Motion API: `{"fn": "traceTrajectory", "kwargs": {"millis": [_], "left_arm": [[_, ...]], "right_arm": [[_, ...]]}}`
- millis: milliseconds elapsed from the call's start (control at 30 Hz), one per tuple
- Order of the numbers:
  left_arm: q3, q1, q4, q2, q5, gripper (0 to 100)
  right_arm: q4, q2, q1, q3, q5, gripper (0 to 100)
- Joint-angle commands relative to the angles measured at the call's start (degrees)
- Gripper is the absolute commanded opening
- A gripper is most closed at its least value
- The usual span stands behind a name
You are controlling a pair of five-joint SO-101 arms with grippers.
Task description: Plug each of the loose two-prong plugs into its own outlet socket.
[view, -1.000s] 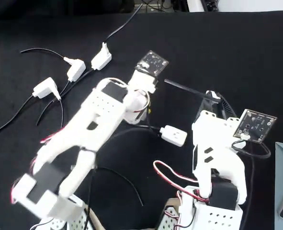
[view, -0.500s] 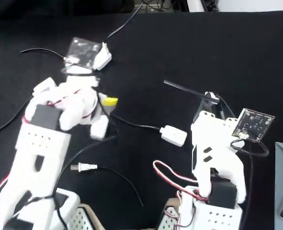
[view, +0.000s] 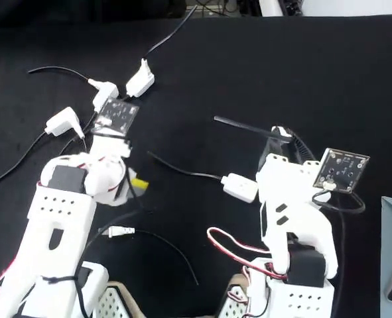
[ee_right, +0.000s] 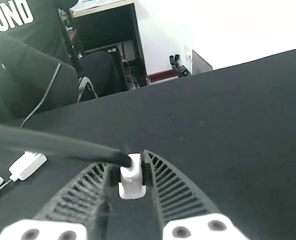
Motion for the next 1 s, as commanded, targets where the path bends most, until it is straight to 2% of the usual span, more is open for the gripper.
{"fn": "traceTrajectory", "kwargs": {"millis": [0,133,333,500,667,967], "left_arm": [[6.5,-5.4,-8.8,-0.8,-3.7,31],[14.3,-8.2,-19.6,-0.7,-6.2,31],[19.3,-7.8,-25.8,-0.7,-6.5,29],[21.0,-7.7,-27.0,1.8,-8.8,27],[20.0,-7.7,-30.7,9.9,-9.0,27],[10.0,-7.7,-26.0,23.3,-9.1,19]], "right_arm": [[-0.7,-0.2,-0.8,-0.3,0.6,1.4],[-1.1,-0.5,-0.9,0.6,0.6,1.4],[-1.1,-0.7,-0.9,0.8,0.6,1.4],[-1.1,-0.7,-0.9,0.8,0.6,1.4],[-1.1,-0.7,-0.9,0.8,0.6,1.4],[-1.0,-0.7,-0.9,0.8,0.6,1.5]]}}
